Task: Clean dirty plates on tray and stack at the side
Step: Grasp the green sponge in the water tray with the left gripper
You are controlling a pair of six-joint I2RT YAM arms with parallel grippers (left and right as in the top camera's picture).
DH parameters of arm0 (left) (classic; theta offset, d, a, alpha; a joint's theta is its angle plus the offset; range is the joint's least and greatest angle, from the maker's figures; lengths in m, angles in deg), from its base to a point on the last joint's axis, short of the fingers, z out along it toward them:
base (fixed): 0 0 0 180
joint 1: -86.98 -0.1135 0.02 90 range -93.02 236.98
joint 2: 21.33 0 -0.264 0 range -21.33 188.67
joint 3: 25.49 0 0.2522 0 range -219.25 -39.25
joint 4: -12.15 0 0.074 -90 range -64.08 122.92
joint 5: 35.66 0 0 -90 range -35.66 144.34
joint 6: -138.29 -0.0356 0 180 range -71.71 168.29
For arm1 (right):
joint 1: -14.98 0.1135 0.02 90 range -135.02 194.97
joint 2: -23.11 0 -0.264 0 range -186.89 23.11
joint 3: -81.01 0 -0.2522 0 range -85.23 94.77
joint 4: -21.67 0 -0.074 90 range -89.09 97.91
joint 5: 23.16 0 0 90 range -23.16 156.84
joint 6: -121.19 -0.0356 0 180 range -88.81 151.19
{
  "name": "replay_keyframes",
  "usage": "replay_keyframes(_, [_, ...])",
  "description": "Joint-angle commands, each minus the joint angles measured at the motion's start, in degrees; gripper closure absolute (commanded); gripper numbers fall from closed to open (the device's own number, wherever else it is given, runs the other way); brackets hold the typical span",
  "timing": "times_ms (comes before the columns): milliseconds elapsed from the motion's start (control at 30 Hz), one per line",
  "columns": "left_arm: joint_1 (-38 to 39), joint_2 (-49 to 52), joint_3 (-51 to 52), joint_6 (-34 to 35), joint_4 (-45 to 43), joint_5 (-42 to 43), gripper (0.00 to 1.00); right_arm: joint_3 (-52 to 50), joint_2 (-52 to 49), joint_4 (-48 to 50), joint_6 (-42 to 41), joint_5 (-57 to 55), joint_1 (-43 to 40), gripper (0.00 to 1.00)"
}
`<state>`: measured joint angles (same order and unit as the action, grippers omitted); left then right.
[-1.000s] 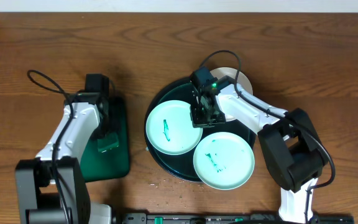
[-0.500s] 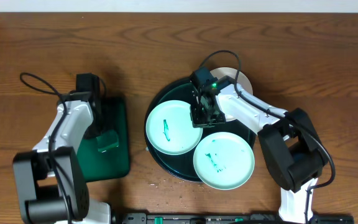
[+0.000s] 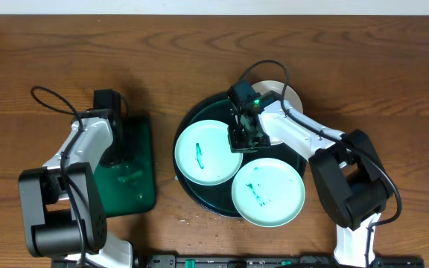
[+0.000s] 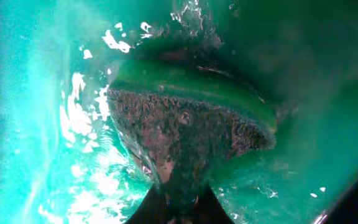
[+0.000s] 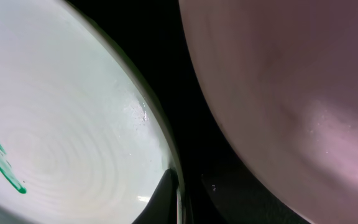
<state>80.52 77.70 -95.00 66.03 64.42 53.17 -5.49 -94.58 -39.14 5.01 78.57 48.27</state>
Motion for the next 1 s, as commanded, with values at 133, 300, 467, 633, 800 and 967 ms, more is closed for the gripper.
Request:
replay_keyframes(133, [0.1,1.2,0.7,-0.3,0.2,4.2,0.93,-1.6,-1.5,0.6,-0.6,-0.9,0.9,0.99])
replay_keyframes(300, [0.2,-3.3,0.1,-0.5,1.4,4.2,0.93,-1.6,-1.5,0.7,-0.6,-0.9,0.9,0.99])
replay_keyframes(467, [0.8,-13.7,0.1,-2.4,3.2,2.8,0.93,-1.6,-1.5,1.2,-0.6,-0.9,0.9,0.99])
replay_keyframes(633, [5.4,-23.3,0.1,-2.3,2.9,-7.9,0.93,-1.6,-1.5,1.5,-0.3,-1.0,0.9,0.99])
replay_keyframes(800, [12.4,-25.2,0.1,1.1,1.3,-25.6,0.93,-1.6,-1.5,1.5,-0.3,-1.0,0.9,0.99])
replay_keyframes(967, [17.7,-22.8,0.1,6.3,1.4,-41.5,0.93,-1.6,-1.5,1.4,0.1,-0.9,0.9,0.99])
